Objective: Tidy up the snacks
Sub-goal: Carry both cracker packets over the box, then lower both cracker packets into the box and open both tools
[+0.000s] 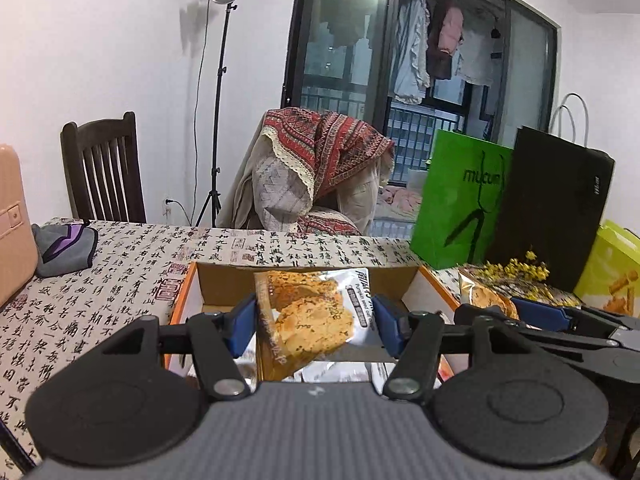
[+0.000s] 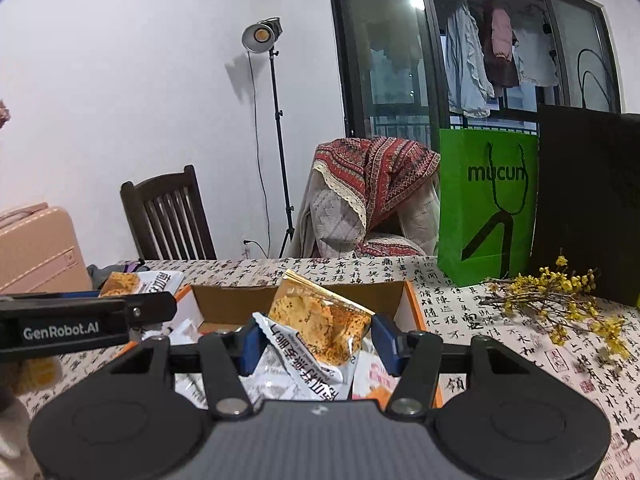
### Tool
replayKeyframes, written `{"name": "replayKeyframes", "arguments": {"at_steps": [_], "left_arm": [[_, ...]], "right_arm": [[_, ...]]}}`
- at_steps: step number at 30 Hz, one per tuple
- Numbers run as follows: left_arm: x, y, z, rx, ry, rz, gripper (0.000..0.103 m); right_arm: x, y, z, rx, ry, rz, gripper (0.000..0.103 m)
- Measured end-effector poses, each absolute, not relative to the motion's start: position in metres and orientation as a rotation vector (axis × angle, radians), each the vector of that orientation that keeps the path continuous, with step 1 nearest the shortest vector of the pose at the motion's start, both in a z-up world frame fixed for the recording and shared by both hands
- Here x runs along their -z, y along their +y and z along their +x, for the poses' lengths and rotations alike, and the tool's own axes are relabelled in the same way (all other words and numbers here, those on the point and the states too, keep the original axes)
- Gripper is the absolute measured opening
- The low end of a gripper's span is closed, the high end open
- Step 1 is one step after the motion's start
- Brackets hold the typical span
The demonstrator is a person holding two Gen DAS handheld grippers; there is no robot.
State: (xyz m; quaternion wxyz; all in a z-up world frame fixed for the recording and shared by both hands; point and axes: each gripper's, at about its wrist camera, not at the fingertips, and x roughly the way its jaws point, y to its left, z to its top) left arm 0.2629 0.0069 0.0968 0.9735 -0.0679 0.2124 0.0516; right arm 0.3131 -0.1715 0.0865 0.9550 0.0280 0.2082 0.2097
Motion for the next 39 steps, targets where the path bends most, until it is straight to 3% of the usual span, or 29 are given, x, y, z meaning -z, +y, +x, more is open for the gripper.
{"name": "replayKeyframes", "arguments": {"at_steps": [21, 25, 28, 29, 30, 34, 39], "left_arm": [[-0.044, 0.04, 0.342, -0.195, 0.469, -0.185, 0.062], [-0.039, 0.039, 0.343, -0.187, 0.474, -0.177, 0.071], [-0.04, 0.041, 0.342, -0.169, 0.468, -0.195, 0.087], [-0.041, 0.042, 0.341, -0.176, 0.466, -0.202, 0.1], [-0.043, 0.042, 0.339, -0.193, 0.457, -0.203, 0.103], [-0.052, 0.046, 0.333, -0.213, 0.449, -0.221, 0.103], [-0.068, 0.047, 0.322, -0.226, 0.439, -0.217, 0.103]], "right_arm": [[-0.034, -0.146, 0.399, -0.414, 0.454, 0.08, 0.056], [-0.027, -0.146, 0.402, -0.424, 0.471, 0.064, 0.057], [-0.026, -0.151, 0.405, -0.43, 0.483, 0.069, 0.063], [-0.027, -0.153, 0.406, -0.428, 0.485, 0.074, 0.074], [-0.028, -0.154, 0.406, -0.419, 0.484, 0.079, 0.086], [-0.038, -0.165, 0.404, -0.403, 0.483, 0.105, 0.103], [-0.052, -0.171, 0.395, -0.386, 0.479, 0.099, 0.103]]}}
